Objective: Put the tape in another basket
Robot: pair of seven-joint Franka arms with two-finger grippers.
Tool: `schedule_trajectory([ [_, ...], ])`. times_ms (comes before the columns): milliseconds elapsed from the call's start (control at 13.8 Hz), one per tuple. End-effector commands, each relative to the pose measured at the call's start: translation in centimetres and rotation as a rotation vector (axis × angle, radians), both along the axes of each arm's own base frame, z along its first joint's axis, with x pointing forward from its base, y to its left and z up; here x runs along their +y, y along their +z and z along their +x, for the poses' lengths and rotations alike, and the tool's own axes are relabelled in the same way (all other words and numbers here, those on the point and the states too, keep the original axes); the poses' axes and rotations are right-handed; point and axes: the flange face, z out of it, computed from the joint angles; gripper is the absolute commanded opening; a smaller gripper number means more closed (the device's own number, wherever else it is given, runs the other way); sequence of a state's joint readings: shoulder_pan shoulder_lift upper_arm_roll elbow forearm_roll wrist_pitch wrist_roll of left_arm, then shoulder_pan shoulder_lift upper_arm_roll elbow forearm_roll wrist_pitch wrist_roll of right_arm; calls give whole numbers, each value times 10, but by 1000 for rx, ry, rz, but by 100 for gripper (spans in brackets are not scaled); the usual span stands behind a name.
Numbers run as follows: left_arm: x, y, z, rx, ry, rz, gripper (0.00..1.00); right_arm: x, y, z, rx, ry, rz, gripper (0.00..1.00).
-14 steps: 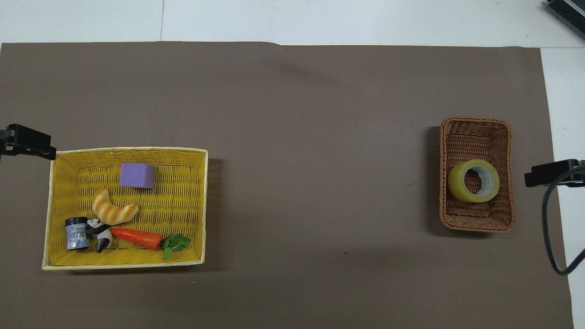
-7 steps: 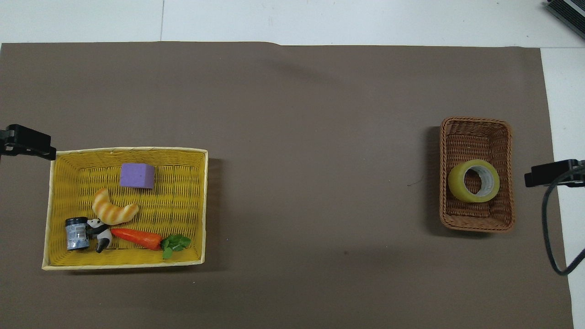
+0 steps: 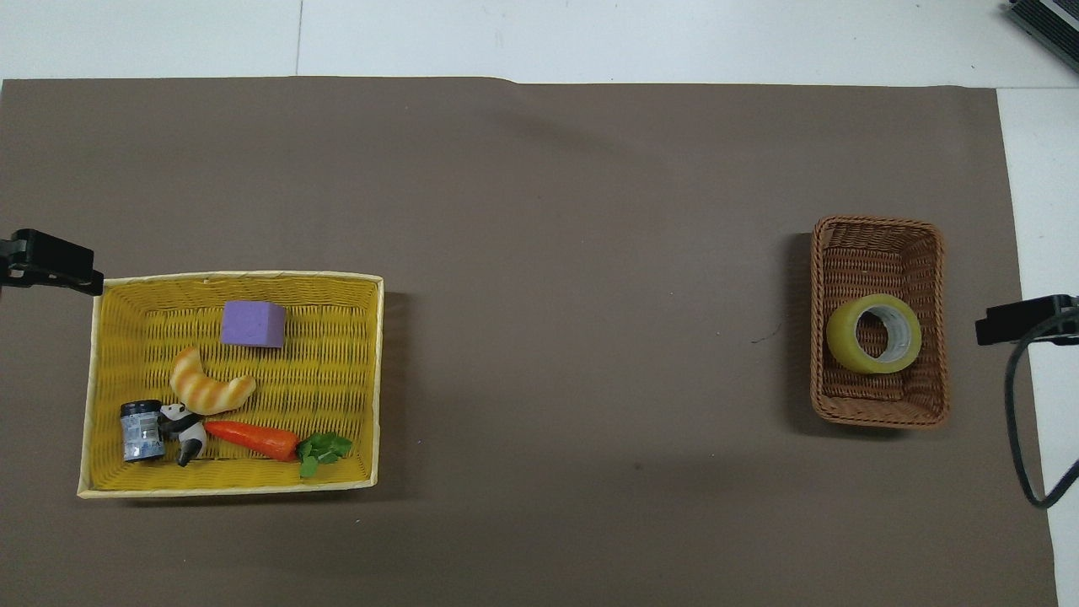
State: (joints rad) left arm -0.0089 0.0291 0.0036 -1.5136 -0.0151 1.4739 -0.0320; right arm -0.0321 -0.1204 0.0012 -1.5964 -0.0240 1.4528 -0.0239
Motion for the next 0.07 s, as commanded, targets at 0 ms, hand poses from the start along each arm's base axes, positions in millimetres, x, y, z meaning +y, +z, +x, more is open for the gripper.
schedule_trajectory([
  [0,3,1,-3,11,-5,5,100,0,-1,-6,-10,21,-23,100],
])
